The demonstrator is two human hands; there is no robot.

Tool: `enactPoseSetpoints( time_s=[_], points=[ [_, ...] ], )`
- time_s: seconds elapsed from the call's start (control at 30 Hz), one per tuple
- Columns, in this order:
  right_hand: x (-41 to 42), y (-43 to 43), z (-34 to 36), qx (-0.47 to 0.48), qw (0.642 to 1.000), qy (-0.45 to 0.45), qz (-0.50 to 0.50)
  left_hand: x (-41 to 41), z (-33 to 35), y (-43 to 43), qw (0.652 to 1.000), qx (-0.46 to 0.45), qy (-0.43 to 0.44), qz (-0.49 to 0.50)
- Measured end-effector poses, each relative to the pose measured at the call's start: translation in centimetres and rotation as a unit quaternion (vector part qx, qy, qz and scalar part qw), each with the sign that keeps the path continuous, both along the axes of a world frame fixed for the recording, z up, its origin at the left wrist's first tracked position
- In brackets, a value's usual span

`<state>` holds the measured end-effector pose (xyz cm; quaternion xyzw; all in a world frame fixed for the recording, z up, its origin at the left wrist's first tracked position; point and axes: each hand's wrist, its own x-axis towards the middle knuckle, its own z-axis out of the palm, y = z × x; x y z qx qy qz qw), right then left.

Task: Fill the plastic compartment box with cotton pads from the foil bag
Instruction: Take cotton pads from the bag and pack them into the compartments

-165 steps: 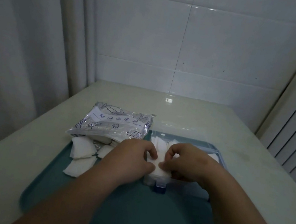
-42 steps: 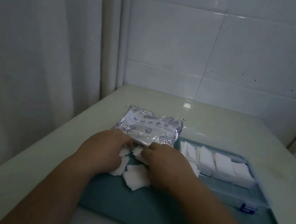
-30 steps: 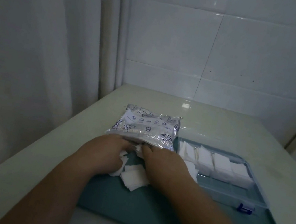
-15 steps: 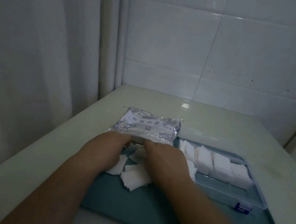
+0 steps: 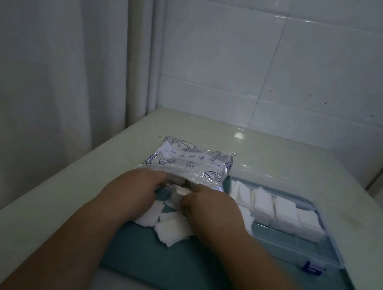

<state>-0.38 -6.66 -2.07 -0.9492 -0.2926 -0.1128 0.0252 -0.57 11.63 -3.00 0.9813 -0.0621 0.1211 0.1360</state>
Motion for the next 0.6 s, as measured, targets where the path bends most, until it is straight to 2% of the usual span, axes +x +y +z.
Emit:
enactPoseSetpoints(
  time_s=[0.23,0.47,0.6],
  points=[
    [0.3,-0.1,0.3,0.023,0.998,0.060,-0.021,-0.2,0.3,-0.1,1.000,0.003,0.011,0.013],
    [-0.1,0.4,-0.1,0.006,1.000,-0.012,-0.015,-0.8,0.9,-0.3,1.000,-0.016,0.011,0.012],
    [-0.5,-0.1,0.5,0.085,0.996,-0.022,-0.033,-1.2,1.1,-0.4,1.000,-0.014,0.005,0.020]
  ],
)
